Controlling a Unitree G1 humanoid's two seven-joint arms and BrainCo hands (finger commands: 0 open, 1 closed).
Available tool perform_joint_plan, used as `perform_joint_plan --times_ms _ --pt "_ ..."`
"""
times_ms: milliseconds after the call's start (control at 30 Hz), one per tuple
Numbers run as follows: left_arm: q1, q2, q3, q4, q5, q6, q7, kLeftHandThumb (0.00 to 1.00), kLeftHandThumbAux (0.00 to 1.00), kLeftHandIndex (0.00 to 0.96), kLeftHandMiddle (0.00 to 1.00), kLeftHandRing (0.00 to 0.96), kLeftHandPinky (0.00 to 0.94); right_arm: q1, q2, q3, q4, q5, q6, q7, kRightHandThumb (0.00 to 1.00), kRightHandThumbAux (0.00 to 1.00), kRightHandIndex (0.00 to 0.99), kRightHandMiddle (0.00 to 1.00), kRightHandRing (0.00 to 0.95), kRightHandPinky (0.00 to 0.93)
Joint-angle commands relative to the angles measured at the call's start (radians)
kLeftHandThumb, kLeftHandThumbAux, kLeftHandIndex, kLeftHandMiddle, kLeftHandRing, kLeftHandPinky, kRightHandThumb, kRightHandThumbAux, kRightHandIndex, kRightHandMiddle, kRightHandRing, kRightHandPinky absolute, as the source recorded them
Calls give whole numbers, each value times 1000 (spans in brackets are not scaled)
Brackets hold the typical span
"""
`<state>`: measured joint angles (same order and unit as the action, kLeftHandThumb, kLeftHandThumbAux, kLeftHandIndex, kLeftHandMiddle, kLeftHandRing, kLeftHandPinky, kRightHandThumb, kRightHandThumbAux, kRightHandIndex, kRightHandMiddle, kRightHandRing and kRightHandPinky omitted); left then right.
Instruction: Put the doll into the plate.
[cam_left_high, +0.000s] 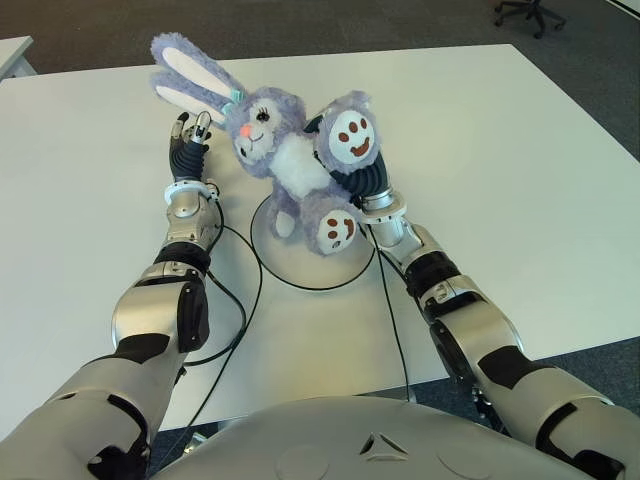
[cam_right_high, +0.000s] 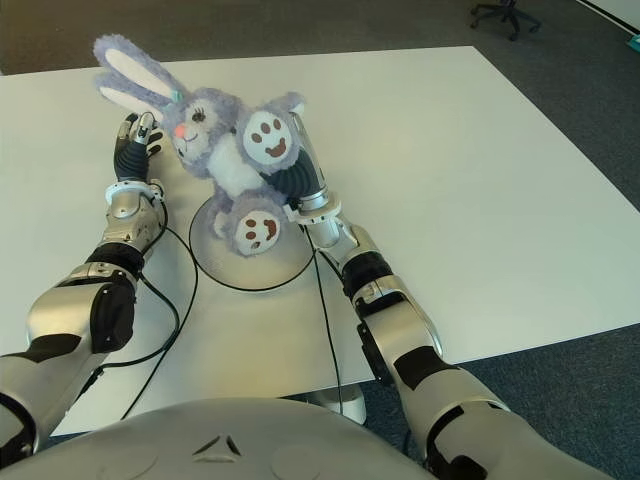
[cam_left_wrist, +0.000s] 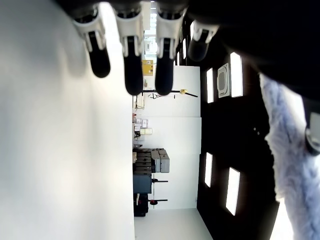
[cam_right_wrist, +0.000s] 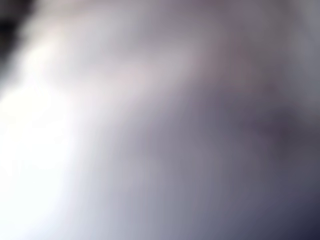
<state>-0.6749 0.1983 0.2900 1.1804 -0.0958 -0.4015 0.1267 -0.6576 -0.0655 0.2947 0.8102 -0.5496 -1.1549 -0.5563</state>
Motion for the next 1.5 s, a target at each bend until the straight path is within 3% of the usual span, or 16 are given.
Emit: perform_joint_plan --times_ms 33,567,1133,1500 --pt "89 -38 -8 53 4 55 11 0 382 79 227 217 161 55 13 5 -5 29 -7 51 721 711 440 878 883 883" --pt "96 -36 -8 49 3 53 6 0 383 70 232 234 206 121 33 5 -21 181 -14 257 719 712 439 880 884 883" --pt "104 -37 -14 43 10 48 13 0 377 78 231 253 251 190 54 -7 -43 198 0 325 721 711 440 873 872 871" --pt "110 -40 -21 36 9 48 11 0 376 70 221 232 205 208 62 -18 -48 216 -6 354 721 712 439 872 870 871"
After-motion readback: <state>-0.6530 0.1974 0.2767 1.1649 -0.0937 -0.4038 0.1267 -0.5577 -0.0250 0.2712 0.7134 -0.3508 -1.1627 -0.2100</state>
